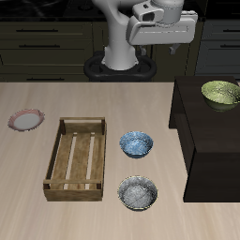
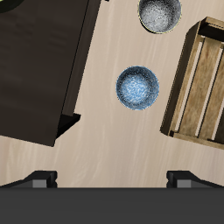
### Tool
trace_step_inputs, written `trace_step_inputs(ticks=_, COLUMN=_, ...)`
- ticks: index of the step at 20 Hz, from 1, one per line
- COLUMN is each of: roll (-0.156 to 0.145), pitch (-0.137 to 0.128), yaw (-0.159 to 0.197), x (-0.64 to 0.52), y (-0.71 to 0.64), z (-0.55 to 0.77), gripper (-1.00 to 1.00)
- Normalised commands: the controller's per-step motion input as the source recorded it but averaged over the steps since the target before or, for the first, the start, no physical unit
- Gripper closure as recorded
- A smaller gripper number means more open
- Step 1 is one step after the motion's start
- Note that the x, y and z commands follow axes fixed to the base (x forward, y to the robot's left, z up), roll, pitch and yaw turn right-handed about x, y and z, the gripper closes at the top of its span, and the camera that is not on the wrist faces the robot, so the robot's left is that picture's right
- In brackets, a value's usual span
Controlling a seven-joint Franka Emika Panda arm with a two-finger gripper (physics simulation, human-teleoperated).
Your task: Place the green bowl on the plate
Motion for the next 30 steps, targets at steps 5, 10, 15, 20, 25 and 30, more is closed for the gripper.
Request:
trace_step_inputs(ticks=5, roll=0.013, pitch=-0.001, yaw=0.025, x=0.28, y=0.22, z=0.04, gripper=-1.00)
trace_step_inputs(ticks=10, roll=0.006, pitch=-0.027, yaw=0.004, x=0.19, y=0.20, z=0.19, gripper=-1.00)
trace_step_inputs(ticks=15, roll=-0.006, pitch=0.003, yaw=-0.016, x=0.30, y=0.32, z=-0.03, gripper=-1.00)
trace_step_inputs(ticks=20, roll=-0.004, pitch=-0.021, yaw=-0.007, x=0.20, y=0.33, z=0.09, gripper=-1.00)
trace_step_inputs(ticks=25, roll=0.008, pitch=0.005, yaw=-0.007, x=0.18, y=0.26, z=0.02, gripper=-1.00)
trace_step_inputs(ticks=30, roll=0.011, pitch=0.010, yaw=0.001, x=0.18, y=0.34, z=-0.03, gripper=-1.00)
